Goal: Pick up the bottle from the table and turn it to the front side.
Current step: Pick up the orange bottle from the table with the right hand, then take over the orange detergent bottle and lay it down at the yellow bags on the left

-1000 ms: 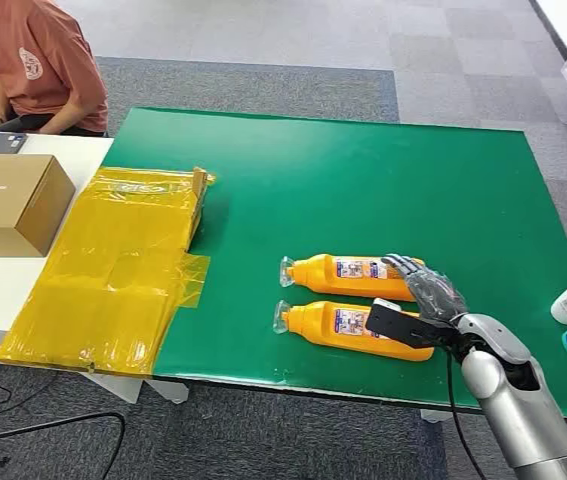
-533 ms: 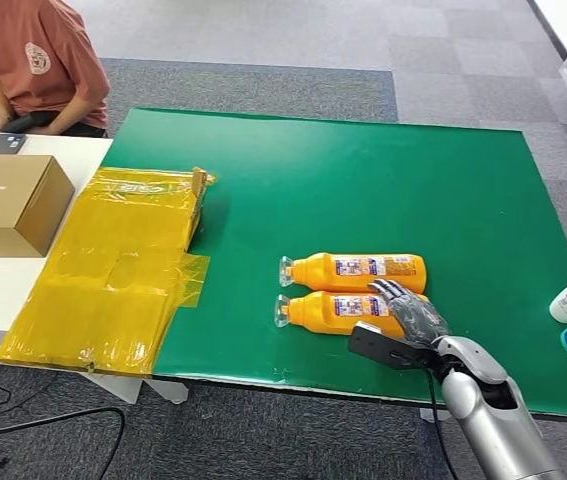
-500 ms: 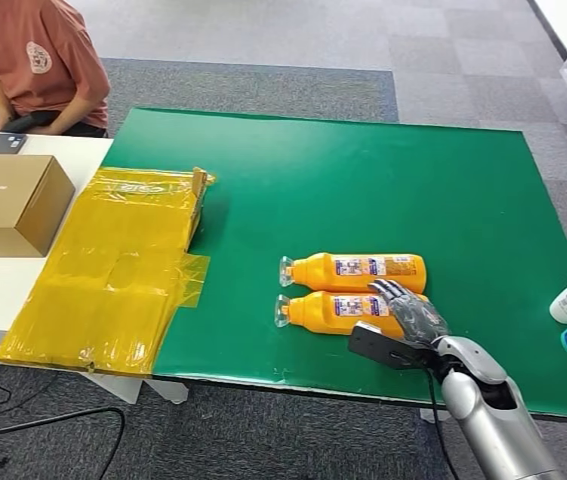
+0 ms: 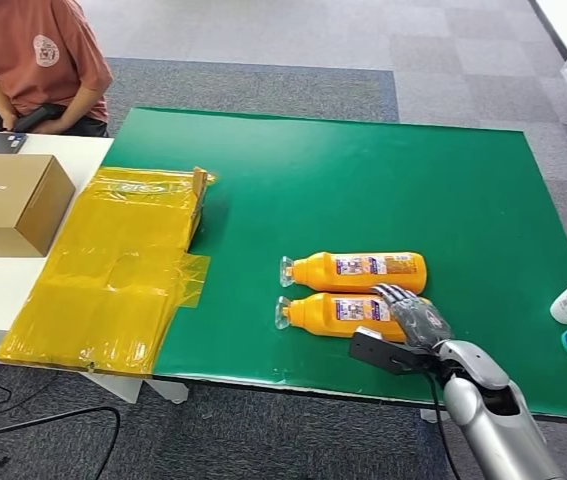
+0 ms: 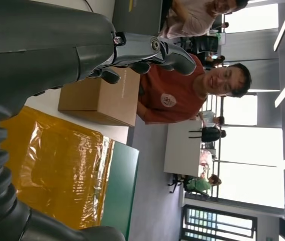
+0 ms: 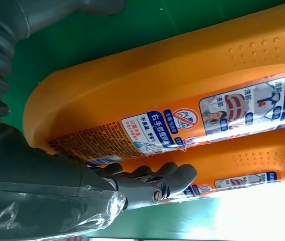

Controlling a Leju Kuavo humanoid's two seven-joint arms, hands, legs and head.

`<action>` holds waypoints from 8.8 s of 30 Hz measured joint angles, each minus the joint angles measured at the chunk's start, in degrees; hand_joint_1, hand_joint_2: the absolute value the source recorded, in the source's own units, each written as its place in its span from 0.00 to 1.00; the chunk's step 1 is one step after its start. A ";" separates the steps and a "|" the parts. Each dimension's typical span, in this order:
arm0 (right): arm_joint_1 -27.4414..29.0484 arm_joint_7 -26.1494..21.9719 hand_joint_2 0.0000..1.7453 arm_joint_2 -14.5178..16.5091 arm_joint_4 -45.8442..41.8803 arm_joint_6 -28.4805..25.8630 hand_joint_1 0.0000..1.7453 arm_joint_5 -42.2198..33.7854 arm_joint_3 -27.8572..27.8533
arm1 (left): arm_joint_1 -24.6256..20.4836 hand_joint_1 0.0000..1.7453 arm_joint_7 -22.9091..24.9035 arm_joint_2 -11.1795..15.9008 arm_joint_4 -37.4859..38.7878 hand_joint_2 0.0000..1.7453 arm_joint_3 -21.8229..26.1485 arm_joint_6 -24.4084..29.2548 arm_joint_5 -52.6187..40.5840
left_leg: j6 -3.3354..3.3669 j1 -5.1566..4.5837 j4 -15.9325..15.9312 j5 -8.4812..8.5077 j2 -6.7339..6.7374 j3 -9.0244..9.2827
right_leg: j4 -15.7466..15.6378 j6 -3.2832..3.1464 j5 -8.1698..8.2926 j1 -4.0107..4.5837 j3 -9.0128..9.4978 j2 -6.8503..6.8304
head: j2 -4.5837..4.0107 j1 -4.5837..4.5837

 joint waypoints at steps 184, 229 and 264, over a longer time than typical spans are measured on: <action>-13.90 -18.27 1.00 28.19 3.67 3.94 1.00 -30.39 1.87 | -22.75 0.00 9.44 -7.09 10.47 1.00 -45.04 1.40 5.30 | -0.35 0.21 -0.01 0.25 0.42 -0.32 | 0.01 -0.35 0.38 0.20 -0.47 0.42 | 0.00 0.00; -16.90 -17.27 1.00 29.11 9.83 1.22 1.00 -28.38 -1.13 | -23.94 0.00 10.67 -8.68 10.53 1.00 -52.51 0.70 5.10 | -0.34 0.20 -0.01 0.24 0.42 -0.35 | 0.01 -0.32 0.39 0.19 -0.48 0.42 | 0.00 0.01; -16.62 -17.74 1.00 29.63 9.32 0.42 1.00 -25.79 -0.98 | -25.56 1.00 12.33 -8.68 10.53 1.00 -53.19 3.02 2.91 | -0.34 0.21 -0.01 0.25 0.42 -0.36 | 0.01 -0.32 0.39 0.19 -0.49 0.42 | 0.00 0.00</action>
